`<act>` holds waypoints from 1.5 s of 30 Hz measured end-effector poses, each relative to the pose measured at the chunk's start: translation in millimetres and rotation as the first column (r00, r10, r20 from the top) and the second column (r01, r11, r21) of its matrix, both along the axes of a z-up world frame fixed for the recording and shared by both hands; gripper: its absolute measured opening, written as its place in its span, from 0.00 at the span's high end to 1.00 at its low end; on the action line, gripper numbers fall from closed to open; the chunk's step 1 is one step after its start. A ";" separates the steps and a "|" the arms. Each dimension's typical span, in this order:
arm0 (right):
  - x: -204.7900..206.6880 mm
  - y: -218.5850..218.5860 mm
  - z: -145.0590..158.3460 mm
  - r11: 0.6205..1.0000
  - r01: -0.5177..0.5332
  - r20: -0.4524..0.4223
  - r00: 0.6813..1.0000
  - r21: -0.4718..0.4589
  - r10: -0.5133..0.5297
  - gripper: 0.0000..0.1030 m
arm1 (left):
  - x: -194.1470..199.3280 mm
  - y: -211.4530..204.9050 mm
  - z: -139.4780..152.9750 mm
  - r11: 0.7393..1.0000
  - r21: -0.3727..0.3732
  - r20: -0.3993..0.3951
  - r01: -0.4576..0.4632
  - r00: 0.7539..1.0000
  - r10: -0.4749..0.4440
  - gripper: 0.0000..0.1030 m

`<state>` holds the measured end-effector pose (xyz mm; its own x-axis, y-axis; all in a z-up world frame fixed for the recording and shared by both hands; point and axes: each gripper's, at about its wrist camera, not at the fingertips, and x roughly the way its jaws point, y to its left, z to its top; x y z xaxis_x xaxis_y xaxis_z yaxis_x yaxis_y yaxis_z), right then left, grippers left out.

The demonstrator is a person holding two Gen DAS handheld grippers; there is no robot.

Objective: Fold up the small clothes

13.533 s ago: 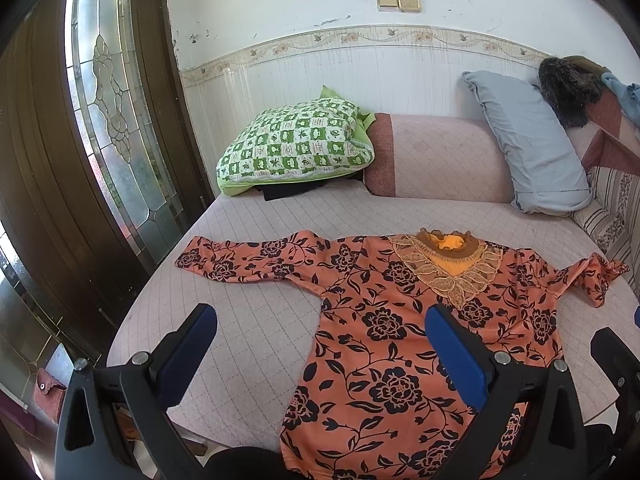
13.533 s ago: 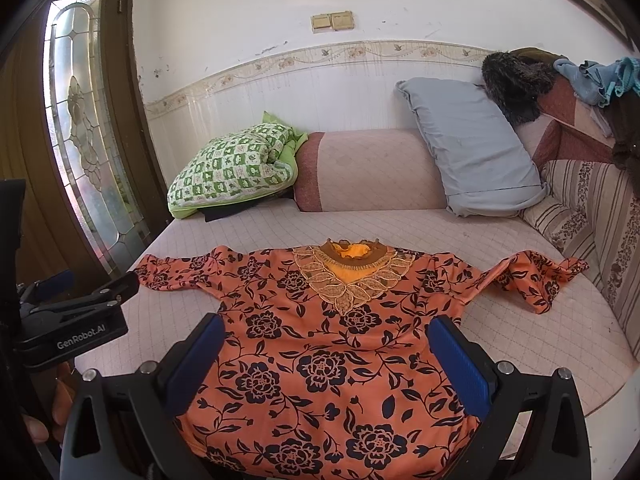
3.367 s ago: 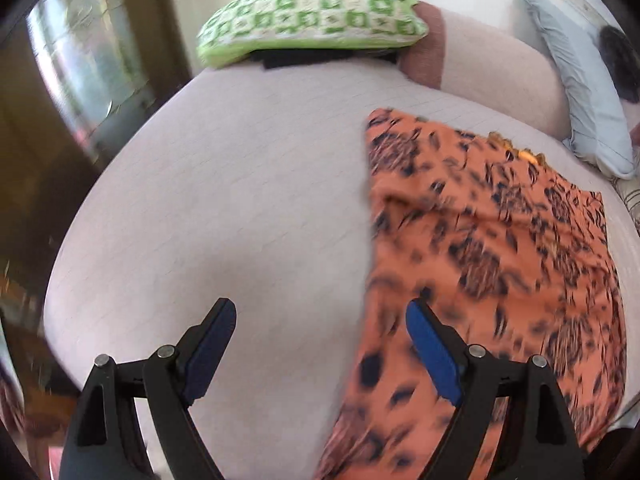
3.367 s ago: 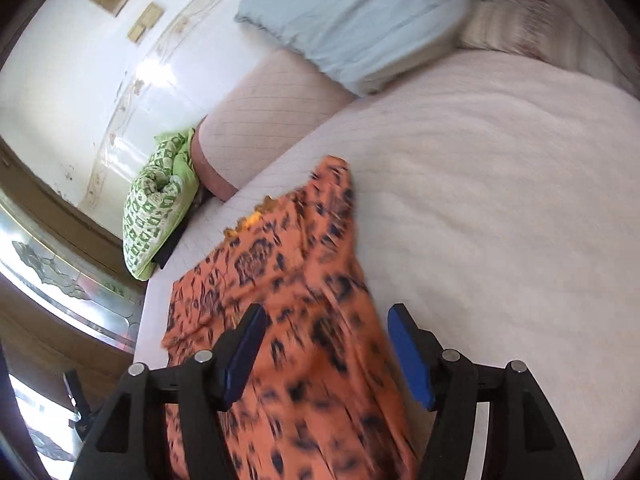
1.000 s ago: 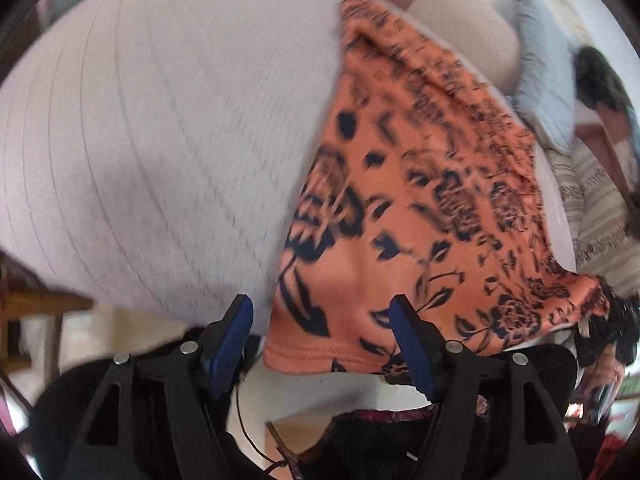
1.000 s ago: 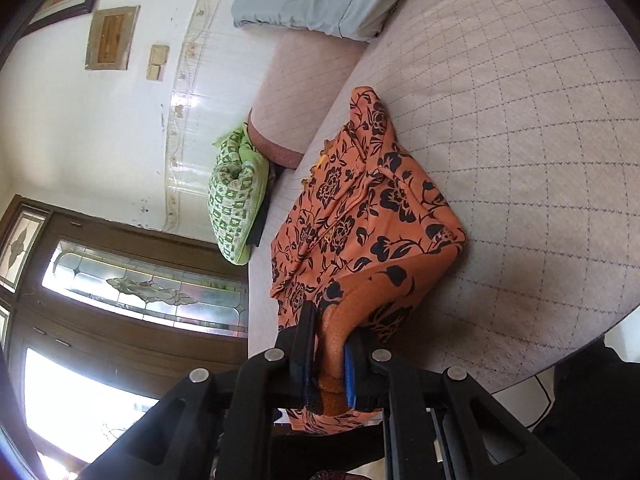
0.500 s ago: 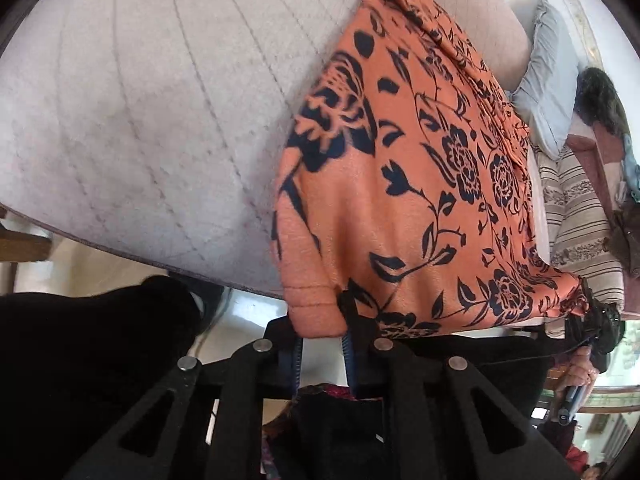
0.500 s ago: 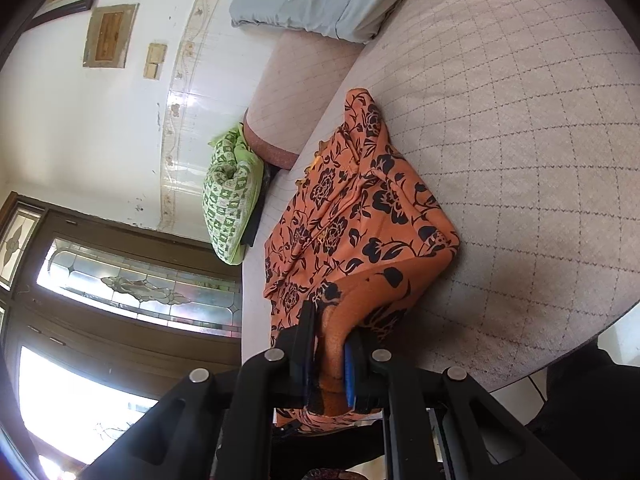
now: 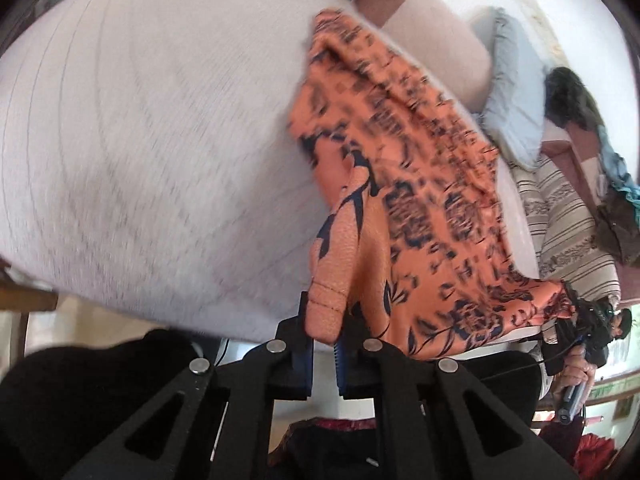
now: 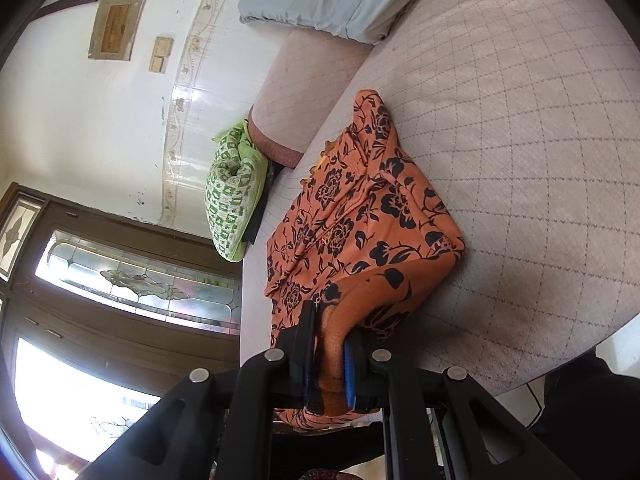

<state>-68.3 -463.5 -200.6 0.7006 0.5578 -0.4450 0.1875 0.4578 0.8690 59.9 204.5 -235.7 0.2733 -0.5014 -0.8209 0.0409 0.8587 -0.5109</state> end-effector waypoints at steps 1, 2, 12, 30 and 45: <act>2.9 -1.3 2.1 1.000 0.001 0.006 1.000 0.002 -0.001 0.88 | 4.6 -0.8 7.0 1.000 -0.009 0.016 0.003 1.000 -0.003 0.92; 7.1 -2.8 4.9 1.000 0.002 0.011 1.000 0.002 -0.002 0.88 | 11.1 -1.1 15.5 1.000 -0.020 0.035 0.004 0.999 -0.004 0.92; 97.2 -27.3 32.6 0.999 0.052 0.067 0.996 -0.013 -0.051 0.88 | 128.5 -8.6 67.5 0.995 -0.080 0.161 -0.051 0.985 0.063 0.93; 276.4 -99.9 -56.0 0.947 0.318 -0.015 0.948 -0.041 -0.319 0.62 | 297.0 -37.0 12.5 0.951 -0.040 0.079 -0.306 0.948 0.308 0.24; 292.2 -12.2 -39.2 0.848 0.055 -0.130 0.981 -0.527 -0.144 0.30 | 285.5 -78.0 -7.3 0.954 0.234 0.122 -0.186 0.979 0.161 0.71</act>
